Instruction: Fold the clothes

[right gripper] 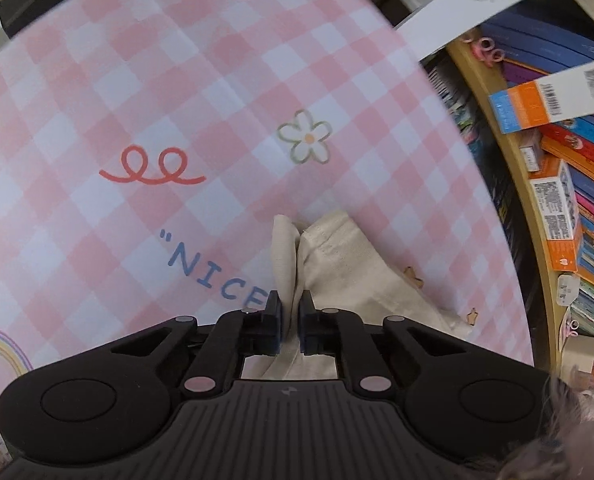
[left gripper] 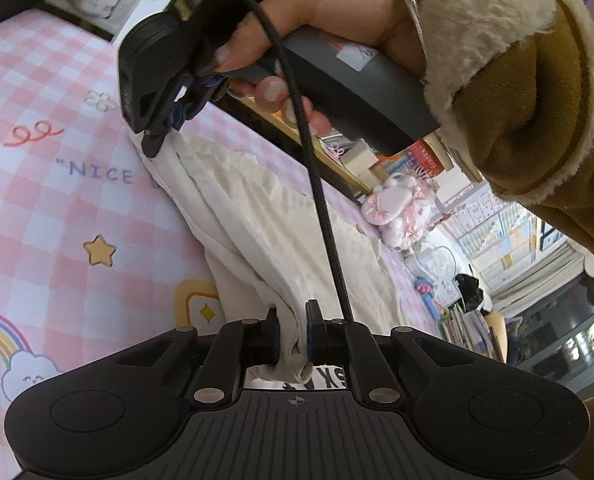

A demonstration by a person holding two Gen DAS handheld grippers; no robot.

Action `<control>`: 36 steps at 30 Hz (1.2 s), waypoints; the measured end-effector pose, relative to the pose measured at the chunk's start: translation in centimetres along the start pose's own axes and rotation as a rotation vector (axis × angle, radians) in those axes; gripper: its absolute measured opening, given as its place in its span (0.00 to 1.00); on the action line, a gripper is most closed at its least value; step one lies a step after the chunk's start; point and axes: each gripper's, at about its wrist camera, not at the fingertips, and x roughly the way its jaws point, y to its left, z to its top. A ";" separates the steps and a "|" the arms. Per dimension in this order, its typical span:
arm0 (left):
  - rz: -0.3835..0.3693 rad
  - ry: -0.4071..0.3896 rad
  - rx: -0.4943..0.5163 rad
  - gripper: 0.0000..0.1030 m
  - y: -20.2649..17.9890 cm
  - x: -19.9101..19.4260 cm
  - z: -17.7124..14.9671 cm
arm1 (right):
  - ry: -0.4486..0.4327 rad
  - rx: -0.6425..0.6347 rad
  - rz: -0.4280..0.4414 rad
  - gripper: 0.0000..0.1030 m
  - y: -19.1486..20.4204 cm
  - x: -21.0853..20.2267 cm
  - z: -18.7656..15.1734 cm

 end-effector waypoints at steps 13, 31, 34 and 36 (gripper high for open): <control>-0.017 -0.021 0.177 0.08 -6.2 1.6 1.1 | -0.184 0.136 0.043 0.06 -9.3 -5.5 -6.5; 0.075 -0.012 0.217 0.08 -19.8 11.8 -3.2 | -0.452 0.333 0.186 0.06 -24.9 -6.3 -26.5; 0.093 -0.013 0.219 0.08 -21.5 13.2 -3.7 | -0.493 0.350 0.208 0.06 -26.7 -5.8 -29.2; 0.110 -0.005 0.231 0.08 -22.5 14.1 -4.0 | -0.518 0.358 0.220 0.06 -27.8 -5.4 -30.7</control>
